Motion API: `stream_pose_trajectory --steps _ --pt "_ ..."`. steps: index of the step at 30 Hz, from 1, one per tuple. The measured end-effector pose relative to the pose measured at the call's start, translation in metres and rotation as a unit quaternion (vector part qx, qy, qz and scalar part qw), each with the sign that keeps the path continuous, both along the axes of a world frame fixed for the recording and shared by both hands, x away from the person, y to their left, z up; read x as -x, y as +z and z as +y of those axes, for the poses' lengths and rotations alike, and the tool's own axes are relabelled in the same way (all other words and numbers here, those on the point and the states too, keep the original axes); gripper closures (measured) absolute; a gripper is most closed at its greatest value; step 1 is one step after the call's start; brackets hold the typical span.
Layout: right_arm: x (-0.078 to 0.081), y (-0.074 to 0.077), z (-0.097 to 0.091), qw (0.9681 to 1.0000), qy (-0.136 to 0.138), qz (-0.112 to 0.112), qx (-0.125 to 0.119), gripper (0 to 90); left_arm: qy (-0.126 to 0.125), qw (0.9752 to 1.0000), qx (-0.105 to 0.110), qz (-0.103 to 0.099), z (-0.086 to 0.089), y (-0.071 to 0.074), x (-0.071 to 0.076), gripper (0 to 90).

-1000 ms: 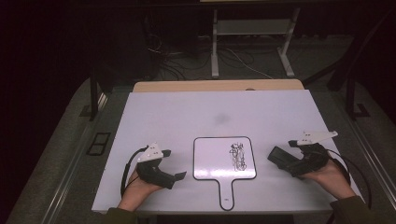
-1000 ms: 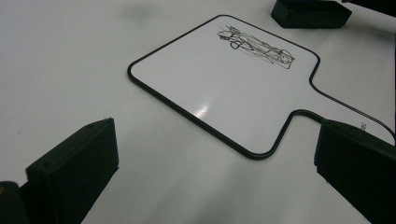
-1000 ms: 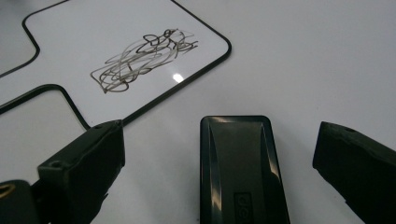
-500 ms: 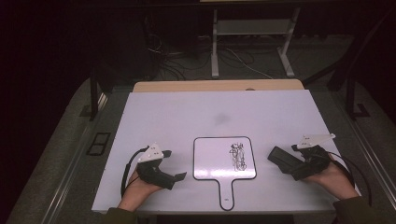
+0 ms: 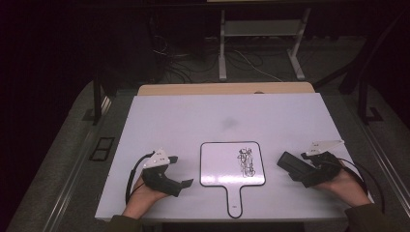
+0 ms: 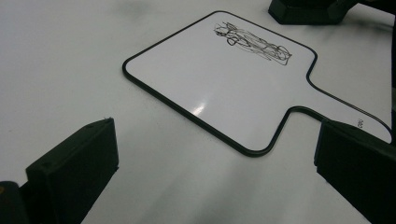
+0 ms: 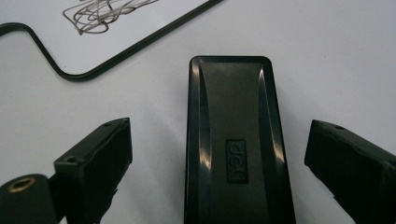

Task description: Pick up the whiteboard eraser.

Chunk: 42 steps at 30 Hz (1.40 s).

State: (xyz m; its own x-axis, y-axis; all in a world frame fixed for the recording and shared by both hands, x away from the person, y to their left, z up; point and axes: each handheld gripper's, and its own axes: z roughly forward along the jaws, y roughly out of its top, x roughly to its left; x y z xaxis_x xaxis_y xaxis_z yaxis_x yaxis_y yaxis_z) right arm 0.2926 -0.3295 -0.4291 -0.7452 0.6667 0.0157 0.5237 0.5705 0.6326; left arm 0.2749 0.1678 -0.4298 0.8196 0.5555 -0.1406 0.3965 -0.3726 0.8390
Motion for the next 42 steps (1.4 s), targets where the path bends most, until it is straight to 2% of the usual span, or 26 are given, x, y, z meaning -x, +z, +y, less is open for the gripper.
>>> stream_pose_trajectory --steps 8,15,20,26,34,42 --pt "-0.0035 -0.0041 -0.0033 1.0 -0.006 0.007 0.004 14.9 -0.002 1.0 0.002 0.0 -0.0009 0.0 0.0 0.0" --pt "-0.0047 -0.0076 -0.0018 0.9998 0.0 0.019 0.011 23.0 -0.001 1.0 0.002 0.003 -0.0009 -0.0002 -0.0003 0.0" --pt "-0.0052 -0.0066 -0.0038 0.9998 -0.007 0.012 0.015 30.0 -0.003 1.0 -0.004 0.002 -0.0011 -0.0004 0.0003 0.0" --pt "-0.006 -0.0063 -0.0047 0.9996 -0.013 0.015 0.02 32.9 -0.004 1.0 -0.006 0.002 -0.0013 -0.0008 -0.0001 0.0" --pt "-0.0073 -0.0067 -0.0032 0.9993 -0.006 0.025 0.026 36.3 -0.005 1.0 -0.008 0.002 -0.002 -0.0015 -0.0002 0.0" --pt "-0.0069 -0.0054 0.0 0.999 -0.002 0.021 0.04 37.9 -0.005 0.9999 -0.009 0.002 -0.0018 -0.0014 -0.0002 0.0"
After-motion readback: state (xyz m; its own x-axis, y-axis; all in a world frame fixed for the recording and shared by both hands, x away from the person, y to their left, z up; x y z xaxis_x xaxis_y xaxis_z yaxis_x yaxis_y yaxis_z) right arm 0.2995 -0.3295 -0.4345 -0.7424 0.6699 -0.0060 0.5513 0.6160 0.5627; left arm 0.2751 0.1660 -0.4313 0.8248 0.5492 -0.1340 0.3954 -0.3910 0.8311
